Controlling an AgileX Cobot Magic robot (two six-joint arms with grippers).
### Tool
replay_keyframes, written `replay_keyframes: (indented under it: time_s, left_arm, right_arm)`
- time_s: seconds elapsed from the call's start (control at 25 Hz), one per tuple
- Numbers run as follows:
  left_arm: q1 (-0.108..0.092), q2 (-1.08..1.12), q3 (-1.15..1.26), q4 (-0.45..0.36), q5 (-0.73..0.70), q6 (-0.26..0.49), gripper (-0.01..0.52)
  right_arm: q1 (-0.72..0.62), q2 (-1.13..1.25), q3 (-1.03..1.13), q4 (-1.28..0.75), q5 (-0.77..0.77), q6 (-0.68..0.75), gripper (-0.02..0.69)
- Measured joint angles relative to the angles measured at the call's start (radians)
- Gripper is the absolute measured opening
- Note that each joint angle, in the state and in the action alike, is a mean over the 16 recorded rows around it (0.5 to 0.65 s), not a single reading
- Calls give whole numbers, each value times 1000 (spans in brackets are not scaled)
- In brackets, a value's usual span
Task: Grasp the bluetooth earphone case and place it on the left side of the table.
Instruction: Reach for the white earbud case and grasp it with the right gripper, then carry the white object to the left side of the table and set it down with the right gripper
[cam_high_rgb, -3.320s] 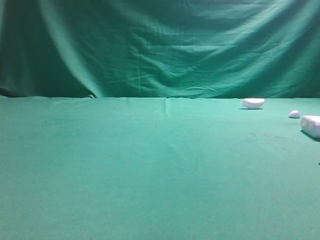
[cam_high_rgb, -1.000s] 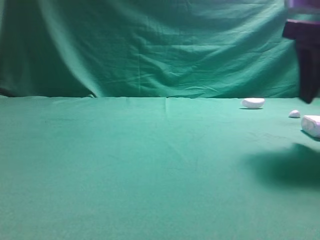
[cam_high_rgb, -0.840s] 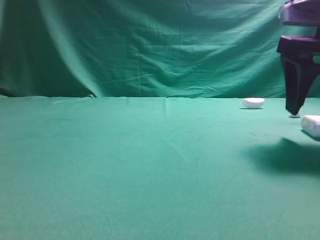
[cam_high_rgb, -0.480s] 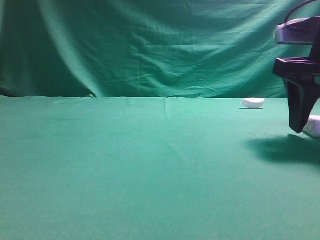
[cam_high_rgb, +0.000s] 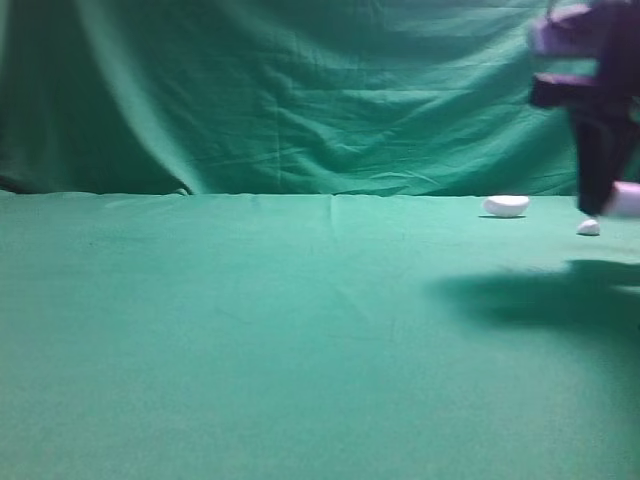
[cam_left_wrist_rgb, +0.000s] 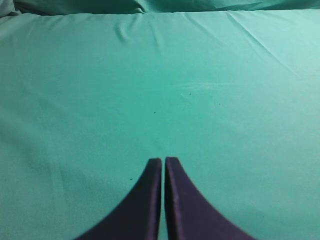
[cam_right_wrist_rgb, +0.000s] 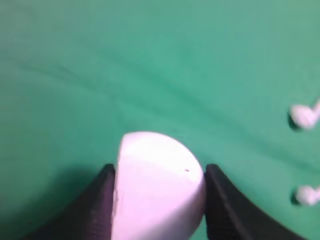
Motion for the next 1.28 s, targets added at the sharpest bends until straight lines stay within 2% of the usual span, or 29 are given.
replay_keyframes:
  time_s: [0.28,0.56,0.72,1.08,1.2,1.28]
  left_arm:
    - [0,0,0,0,0,0,0]
    - [0,0,0,0,0,0,0]
    - [0,0,0,0,0,0,0]
    - [0,0,0,0,0,0,0]
    - [0,0,0,0,0,0,0]
    - [0,0,0,0,0,0,0]
  right_arm:
    - [210,234,-346,18,54,-36,317]
    - [333,460,-563,23,69,-40,317]
    - [366,533,-616,31,58,-41,340]
    - [385,548,-636,59,49,-37,506]
    - [386,512,-636,66,83,-25,514]
    - [386,479,-636,69,118,-14,486]
